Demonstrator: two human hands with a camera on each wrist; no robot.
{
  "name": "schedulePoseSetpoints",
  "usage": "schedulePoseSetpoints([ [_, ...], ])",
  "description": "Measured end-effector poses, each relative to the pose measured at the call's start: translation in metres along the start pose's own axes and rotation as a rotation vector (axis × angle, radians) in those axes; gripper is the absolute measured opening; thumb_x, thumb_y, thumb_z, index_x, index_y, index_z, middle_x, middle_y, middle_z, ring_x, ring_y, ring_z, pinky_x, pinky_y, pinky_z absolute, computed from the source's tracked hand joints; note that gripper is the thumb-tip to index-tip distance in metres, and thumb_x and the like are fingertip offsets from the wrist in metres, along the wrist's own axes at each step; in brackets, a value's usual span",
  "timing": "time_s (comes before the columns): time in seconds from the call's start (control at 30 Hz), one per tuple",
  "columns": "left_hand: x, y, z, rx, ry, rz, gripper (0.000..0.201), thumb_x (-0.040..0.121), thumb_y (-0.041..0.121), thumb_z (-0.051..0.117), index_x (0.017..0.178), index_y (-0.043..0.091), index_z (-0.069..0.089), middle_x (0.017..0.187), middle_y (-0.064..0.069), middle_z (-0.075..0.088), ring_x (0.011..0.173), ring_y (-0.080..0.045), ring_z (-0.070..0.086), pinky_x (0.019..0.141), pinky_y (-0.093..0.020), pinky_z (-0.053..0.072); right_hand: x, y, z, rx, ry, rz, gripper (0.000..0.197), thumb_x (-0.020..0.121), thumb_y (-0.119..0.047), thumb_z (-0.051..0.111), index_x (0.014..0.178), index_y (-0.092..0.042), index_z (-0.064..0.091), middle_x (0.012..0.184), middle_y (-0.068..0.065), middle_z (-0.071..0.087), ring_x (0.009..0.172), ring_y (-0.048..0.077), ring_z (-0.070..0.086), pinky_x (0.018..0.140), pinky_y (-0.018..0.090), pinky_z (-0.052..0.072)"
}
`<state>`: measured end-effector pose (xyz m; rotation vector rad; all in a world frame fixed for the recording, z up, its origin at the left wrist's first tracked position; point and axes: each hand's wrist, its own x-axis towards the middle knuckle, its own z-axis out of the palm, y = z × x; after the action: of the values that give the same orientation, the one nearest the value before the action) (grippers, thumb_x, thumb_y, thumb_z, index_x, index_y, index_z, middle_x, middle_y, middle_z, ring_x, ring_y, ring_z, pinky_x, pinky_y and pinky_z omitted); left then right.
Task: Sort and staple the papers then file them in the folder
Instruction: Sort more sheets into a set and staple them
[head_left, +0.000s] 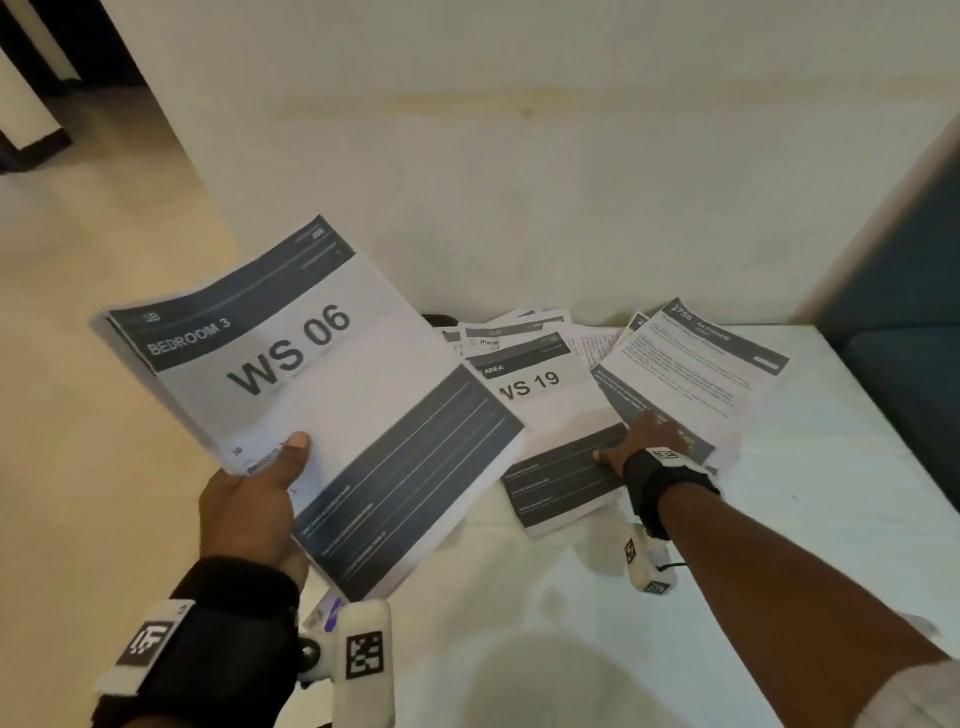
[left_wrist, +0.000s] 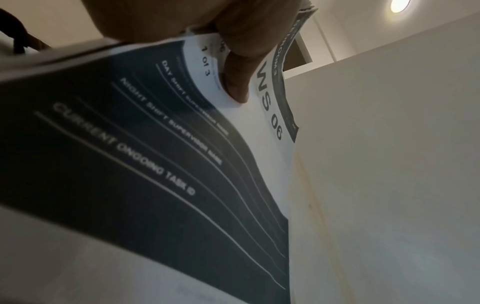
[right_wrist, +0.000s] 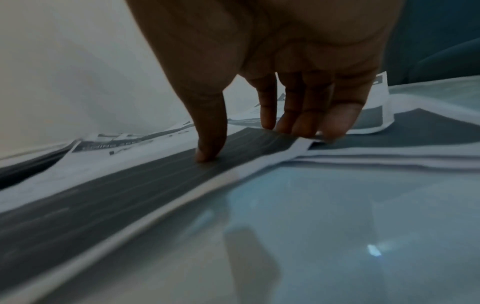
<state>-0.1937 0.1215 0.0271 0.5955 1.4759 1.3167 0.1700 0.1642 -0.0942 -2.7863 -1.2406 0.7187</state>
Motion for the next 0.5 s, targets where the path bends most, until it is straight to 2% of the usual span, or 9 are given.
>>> schedulePoseSetpoints([
  [0.07,0.000,0.000,0.003,0.014,-0.016,0.002,0.019,0.089,0.021,0.069,0.106,0.024,0.063,0.109,0.000,0.070,0.102,-0.028,0.066,0.088,-0.047,0.053,0.002,0.001,-0.002,-0.008,0.019,0.004,0.089,0.076,-0.049,0.078,0.145,-0.010,0.038,0.148,0.014,0.044,0.133,0.035,0.045,0.106,0.044,0.040],
  [0.17,-0.001,-0.003,0.003,0.030,-0.010,0.000,0.017,0.089,0.023,0.069,0.104,0.026,0.062,0.109,0.001,0.069,0.104,-0.030,0.063,0.092,-0.052,0.051,0.002,0.006,-0.005,-0.048,0.026,-0.010,0.078,0.076,-0.051,0.076,0.139,-0.016,0.046,0.143,0.011,0.050,0.131,0.035,0.047,0.104,0.043,0.040],
  [0.23,0.000,-0.002,0.001,0.031,0.027,0.008,0.018,0.087,0.026,0.072,0.101,0.027,0.061,0.112,0.000,0.067,0.106,-0.032,0.062,0.096,-0.054,0.049,0.001,0.006,-0.002,0.044,0.031,0.005,0.071,0.077,-0.040,0.078,0.135,-0.011,0.048,0.135,0.013,0.056,0.123,0.035,0.054,0.099,0.041,0.045],
  [0.33,0.001,0.001,-0.001,0.001,0.050,0.011,0.026,0.084,0.025,0.075,0.107,0.026,0.062,0.115,0.001,0.068,0.107,-0.032,0.062,0.096,-0.052,0.049,-0.007,0.007,-0.004,0.132,0.060,-0.005,0.052,0.087,-0.023,0.069,0.132,-0.008,0.051,0.128,0.014,0.061,0.116,0.034,0.059,0.094,0.037,0.049],
  [0.43,-0.001,0.006,-0.003,-0.027,0.061,0.025,0.035,0.084,0.026,0.075,0.115,0.022,0.060,0.114,0.002,0.067,0.104,-0.029,0.062,0.092,-0.047,0.051,-0.017,0.022,-0.017,0.148,0.031,-0.061,0.044,0.092,-0.024,0.063,0.131,-0.006,0.054,0.130,0.015,0.059,0.118,0.034,0.058,0.099,0.040,0.049],
  [0.5,-0.005,0.008,-0.002,-0.047,0.074,0.027,0.037,0.085,0.024,0.075,0.119,0.020,0.059,0.113,0.002,0.067,0.102,-0.028,0.063,0.091,-0.046,0.051,-0.031,0.043,-0.026,0.120,-0.032,-0.077,0.036,0.090,-0.025,0.066,0.120,-0.006,0.059,0.119,0.015,0.063,0.106,0.034,0.062,0.093,0.043,0.054],
])
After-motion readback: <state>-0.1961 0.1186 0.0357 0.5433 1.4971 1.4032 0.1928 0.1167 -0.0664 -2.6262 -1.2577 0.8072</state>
